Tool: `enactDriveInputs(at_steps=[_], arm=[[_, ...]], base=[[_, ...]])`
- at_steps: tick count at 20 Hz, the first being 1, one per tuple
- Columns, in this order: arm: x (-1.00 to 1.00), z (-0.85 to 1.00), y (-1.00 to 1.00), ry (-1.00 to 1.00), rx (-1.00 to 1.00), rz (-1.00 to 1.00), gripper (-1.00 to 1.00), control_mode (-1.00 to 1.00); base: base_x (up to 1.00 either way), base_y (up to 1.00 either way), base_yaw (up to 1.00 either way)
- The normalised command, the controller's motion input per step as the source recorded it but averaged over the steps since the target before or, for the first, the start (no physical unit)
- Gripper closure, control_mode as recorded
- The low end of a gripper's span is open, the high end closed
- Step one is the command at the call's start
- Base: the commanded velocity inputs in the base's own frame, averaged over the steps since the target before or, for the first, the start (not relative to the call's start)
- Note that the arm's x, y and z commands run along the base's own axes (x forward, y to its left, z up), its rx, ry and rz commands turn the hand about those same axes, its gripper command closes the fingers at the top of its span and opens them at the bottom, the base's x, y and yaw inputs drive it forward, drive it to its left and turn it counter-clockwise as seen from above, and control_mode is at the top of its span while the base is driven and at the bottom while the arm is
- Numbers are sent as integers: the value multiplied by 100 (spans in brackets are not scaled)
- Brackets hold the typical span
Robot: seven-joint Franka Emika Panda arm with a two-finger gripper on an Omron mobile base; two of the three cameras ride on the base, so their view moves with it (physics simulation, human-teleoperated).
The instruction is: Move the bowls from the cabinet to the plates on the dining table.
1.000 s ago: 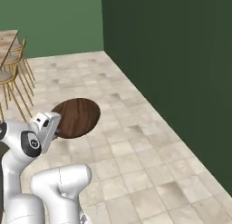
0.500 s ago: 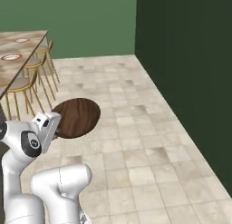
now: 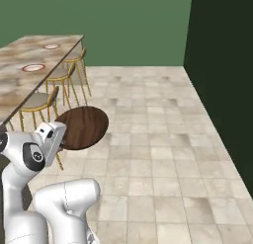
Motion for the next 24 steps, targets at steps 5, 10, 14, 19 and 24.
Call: enactDriveInputs(at_steps=[5, 10, 14, 19, 24], arm=[[0, 0, 0, 0, 0, 0, 100, 100], [0, 0, 0, 0, 0, 0, 100, 100], [0, 0, 0, 0, 0, 0, 100, 100], [0, 0, 0, 0, 0, 0, 100, 100], [0, 0, 0, 0, 0, 0, 100, 100]], base=[[100, -82, 34], [100, -96, 35], [100, -64, 39], [100, -41, 41], [100, -42, 42]])
